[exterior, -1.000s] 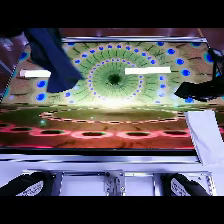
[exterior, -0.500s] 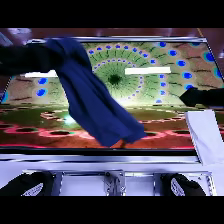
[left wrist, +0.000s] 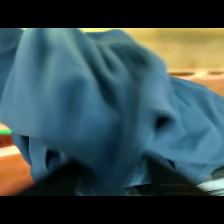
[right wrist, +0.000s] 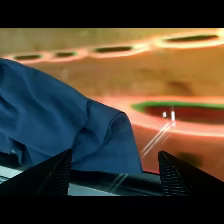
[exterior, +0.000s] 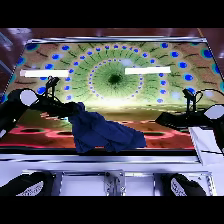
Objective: Fold the shirts.
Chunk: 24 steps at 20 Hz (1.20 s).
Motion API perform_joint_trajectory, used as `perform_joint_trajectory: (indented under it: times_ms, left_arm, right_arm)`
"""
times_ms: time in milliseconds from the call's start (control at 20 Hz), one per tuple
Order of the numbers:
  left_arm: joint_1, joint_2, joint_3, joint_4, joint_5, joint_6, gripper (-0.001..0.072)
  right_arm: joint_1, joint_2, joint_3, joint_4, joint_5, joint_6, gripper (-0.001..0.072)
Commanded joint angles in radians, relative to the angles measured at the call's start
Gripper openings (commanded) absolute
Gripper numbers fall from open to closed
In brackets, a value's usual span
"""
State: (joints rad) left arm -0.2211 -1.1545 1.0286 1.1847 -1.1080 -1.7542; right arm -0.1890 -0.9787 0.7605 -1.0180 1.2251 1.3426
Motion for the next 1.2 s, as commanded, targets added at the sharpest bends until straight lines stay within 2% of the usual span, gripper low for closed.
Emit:
perform_joint_trajectory:
  times_ms: [0, 150, 250, 350, 450, 600, 750, 950, 1150]
  left_arm:
    - [0.127, -0.023, 0.035, -0.034, -0.036, 0.016, 0.0712]
    - [0.325, -0.022, 0.137, -0.033, -0.214, 0.134, 0.0712]
    - [0.447, -0.015, 0.137, -0.033, -0.336, 0.17, 0.0706]
    - [0.497, -0.004, 0.069, -0.034, -0.412, 0.201, 0.0679]
    - [0.484, 0.027, -0.073, -0.047, -0.401, 0.203, 0.0679]
    - [0.41, 0.066, -0.319, -0.15, -0.344, 0.26, 0.0678]
    - [0.336, 0.071, -0.477, -0.18, -0.251, 0.266, 0.0677]
    - [0.291, 0.069, -0.571, -0.284, -0.109, 0.28, 0.0677]
    - [0.251, 0.066, -0.576, -0.311, -0.039, 0.28, 0.0673]
  right_arm:
    - [-0.001, -0.047, -0.03, 0.061, -0.036, -0.045, 0.0656]
    - [-0.002, -0.047, -0.015, -0.011, -0.029, -0.047, 0.0656]
    - [-0.001, -0.047, -0.012, -0.024, -0.016, -0.047, 0.0655]
    - [-0.001, -0.047, -0.012, -0.036, -0.011, -0.047, 0.0656]
    - [-0.001, -0.047, -0.012, -0.038, -0.011, -0.047, 0.0656]
    - [-0.001, -0.047, -0.012, -0.038, -0.009, -0.047, 0.0655]
    - [-0.001, -0.047, -0.012, -0.037, -0.006, -0.039, 0.0656]
    - [-0.001, -0.087, -0.012, -0.028, 0.034, -0.035, 0.0656]
    - [-0.001, -0.172, -0.012, -0.003, 0.047, -0.035, 0.0655]
